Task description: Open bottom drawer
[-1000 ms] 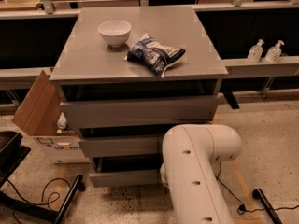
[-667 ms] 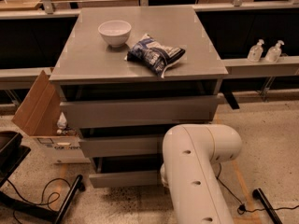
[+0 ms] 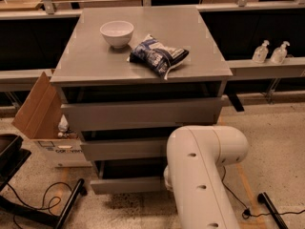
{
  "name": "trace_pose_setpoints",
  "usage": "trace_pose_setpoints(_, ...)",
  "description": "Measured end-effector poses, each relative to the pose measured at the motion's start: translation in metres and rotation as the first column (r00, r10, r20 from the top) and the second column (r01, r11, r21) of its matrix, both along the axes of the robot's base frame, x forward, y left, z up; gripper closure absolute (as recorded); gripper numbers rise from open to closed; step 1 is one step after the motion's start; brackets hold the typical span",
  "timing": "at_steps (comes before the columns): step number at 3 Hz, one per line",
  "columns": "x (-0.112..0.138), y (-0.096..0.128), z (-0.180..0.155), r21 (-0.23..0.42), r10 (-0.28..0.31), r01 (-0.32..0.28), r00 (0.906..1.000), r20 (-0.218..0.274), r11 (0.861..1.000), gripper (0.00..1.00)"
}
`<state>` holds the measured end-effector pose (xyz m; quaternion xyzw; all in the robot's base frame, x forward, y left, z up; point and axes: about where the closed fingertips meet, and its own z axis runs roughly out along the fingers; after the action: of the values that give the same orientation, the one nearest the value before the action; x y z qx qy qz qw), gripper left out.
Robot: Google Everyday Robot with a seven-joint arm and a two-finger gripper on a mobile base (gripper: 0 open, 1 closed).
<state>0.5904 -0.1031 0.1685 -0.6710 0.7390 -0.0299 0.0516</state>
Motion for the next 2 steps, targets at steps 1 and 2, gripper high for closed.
trace_pose_setpoints(1, 0.0000, 0.0000, 0.0037, 0.000, 0.000, 0.000, 1.0000, 0.000, 1.000, 1.00)
trace_pose_setpoints(2, 0.0000, 0.0000, 0.0096, 0.000, 0.000, 0.000, 1.0000, 0.000, 1.000, 1.00)
